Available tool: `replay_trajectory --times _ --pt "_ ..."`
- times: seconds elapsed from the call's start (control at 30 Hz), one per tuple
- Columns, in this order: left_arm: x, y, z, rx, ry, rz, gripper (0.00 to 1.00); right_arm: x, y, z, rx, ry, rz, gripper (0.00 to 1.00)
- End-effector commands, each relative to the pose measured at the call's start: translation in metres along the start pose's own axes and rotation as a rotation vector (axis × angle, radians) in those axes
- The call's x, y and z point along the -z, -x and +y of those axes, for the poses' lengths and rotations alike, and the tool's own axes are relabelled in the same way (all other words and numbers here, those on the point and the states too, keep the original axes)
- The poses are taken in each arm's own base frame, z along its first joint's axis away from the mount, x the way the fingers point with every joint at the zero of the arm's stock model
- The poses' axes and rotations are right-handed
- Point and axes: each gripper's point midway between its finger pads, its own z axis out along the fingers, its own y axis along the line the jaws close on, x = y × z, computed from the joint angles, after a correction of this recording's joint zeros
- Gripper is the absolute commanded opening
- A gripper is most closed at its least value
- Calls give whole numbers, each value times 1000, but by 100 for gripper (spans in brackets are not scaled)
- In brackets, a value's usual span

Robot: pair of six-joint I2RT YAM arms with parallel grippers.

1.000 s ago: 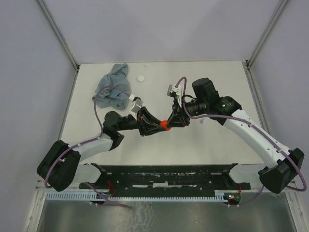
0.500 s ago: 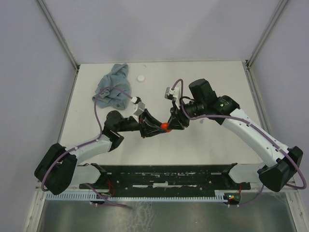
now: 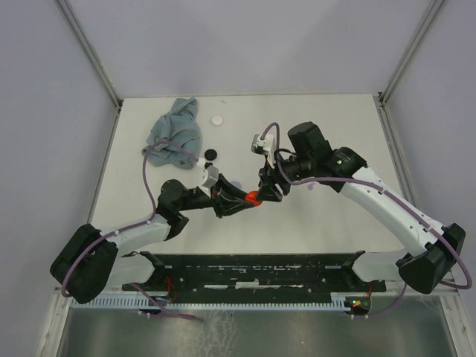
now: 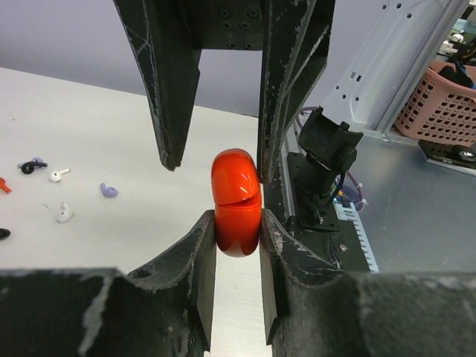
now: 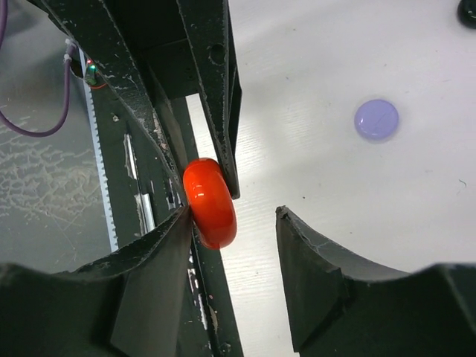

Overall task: Insert the wireless bluetooth earbuds into the charging case
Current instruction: Open the charging case.

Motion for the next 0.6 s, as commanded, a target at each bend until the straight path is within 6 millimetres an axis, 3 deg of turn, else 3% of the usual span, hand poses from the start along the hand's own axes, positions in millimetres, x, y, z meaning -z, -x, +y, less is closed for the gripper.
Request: replay_trajectory --times 0.0,0.37,0.57 --pt "1 18 -12 -169 -41 -79 3 10 29 -15 80 -100 -70 57" --pt "6 9 -7 -232 6 -80 3 13 35 -35 36 -216 -83 60" --pt "23 -5 27 -264 231 -67 3 20 31 -58 -15 -353 -53 70"
